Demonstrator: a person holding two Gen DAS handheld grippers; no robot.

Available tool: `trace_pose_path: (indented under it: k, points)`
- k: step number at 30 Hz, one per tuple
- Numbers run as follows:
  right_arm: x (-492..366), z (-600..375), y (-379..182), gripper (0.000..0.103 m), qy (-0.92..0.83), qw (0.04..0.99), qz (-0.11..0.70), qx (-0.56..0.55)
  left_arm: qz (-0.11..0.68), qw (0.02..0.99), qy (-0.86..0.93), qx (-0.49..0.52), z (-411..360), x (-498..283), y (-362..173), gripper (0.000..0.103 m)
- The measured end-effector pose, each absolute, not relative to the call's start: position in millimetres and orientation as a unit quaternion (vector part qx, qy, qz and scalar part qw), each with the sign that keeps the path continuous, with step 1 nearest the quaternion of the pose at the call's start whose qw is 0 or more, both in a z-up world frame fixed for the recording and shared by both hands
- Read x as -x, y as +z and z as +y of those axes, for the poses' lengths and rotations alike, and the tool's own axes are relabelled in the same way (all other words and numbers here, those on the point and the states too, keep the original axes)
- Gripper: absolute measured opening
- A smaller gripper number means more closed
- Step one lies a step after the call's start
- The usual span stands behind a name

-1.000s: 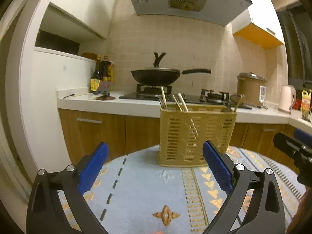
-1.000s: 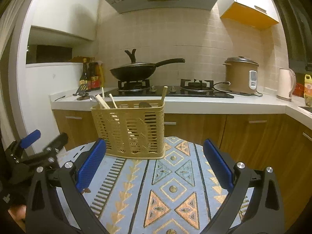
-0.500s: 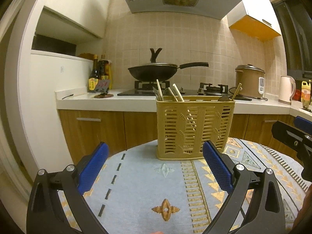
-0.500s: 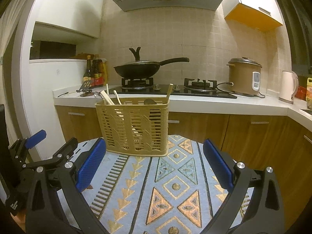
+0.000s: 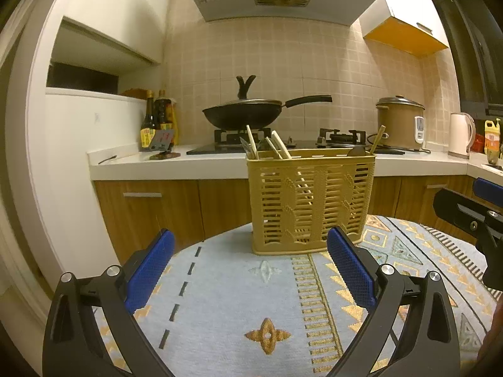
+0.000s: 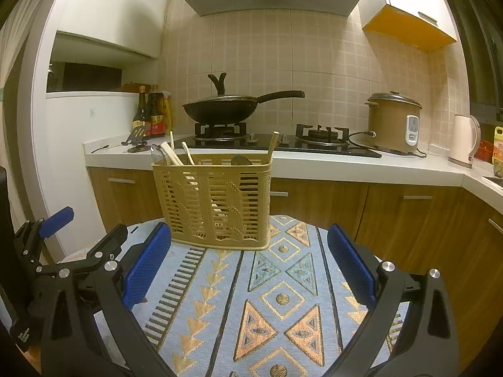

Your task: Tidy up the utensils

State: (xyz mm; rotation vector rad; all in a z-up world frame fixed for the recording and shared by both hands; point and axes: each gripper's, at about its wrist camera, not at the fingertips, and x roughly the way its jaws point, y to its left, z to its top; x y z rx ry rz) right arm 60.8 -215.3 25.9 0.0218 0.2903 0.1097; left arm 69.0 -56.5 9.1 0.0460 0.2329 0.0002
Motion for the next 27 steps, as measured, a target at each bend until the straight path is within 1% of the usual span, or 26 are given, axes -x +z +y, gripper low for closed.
trace_pose_path:
  k: [27]
  points:
    - [-62.7,-211.5,23.8,0.095,0.051,0.987,0.153,-0.007,0.124,0.992,-0.002,-0.024,-56.0,-70.7,6.7,0.094]
